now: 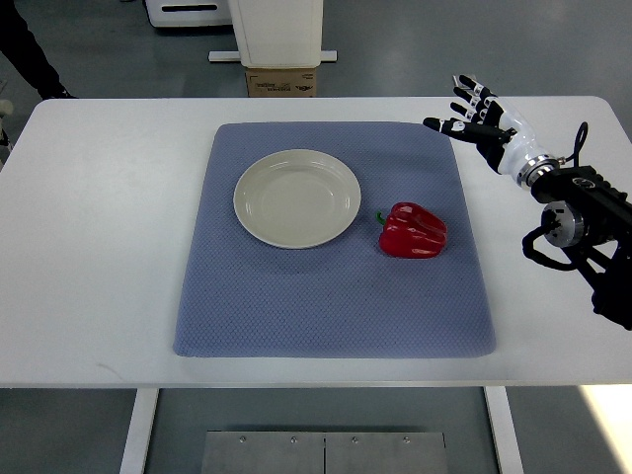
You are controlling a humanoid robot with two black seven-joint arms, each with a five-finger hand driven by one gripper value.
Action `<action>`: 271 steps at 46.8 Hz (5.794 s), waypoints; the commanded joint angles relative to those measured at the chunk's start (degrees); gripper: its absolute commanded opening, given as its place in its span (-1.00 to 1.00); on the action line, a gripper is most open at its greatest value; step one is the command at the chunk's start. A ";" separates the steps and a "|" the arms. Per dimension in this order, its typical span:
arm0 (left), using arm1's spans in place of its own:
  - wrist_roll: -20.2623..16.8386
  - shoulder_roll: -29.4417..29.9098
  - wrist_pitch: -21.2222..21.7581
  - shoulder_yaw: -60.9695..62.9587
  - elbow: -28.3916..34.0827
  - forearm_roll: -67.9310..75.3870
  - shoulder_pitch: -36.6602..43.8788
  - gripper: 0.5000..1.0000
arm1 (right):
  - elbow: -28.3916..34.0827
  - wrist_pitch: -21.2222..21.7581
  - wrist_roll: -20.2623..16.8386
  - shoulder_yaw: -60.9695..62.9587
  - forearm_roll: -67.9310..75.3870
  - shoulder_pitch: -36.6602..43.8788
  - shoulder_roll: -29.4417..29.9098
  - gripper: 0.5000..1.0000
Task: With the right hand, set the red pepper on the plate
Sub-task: 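Move the right hand over the red bell pepper, then lower the right hand and close its fingers around the red pepper, then lift the pepper with the right hand and carry it over the plate, then lower the pepper onto the plate and open the right hand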
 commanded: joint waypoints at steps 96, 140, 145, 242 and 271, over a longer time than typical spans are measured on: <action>0.00 0.00 0.00 0.00 0.00 0.00 0.00 1.00 | 22.96 3.68 0.28 -48.18 -21.40 23.32 -13.60 0.97; 0.00 0.00 0.00 0.00 0.00 0.00 0.00 1.00 | 17.95 1.04 0.54 -51.26 -21.49 21.56 -10.70 0.38; 0.00 0.00 0.00 0.00 0.00 0.00 0.00 1.00 | 17.86 1.04 0.63 -51.26 -21.49 21.39 -10.61 0.30; 0.00 0.00 0.00 0.00 0.00 0.00 0.00 1.00 | -3.32 1.21 -1.74 -51.25 -16.21 31.32 15.14 -1.00; 0.00 0.00 0.00 0.00 0.00 0.00 0.00 1.00 | -2.88 1.21 -1.30 -52.40 -16.30 27.81 15.14 -1.00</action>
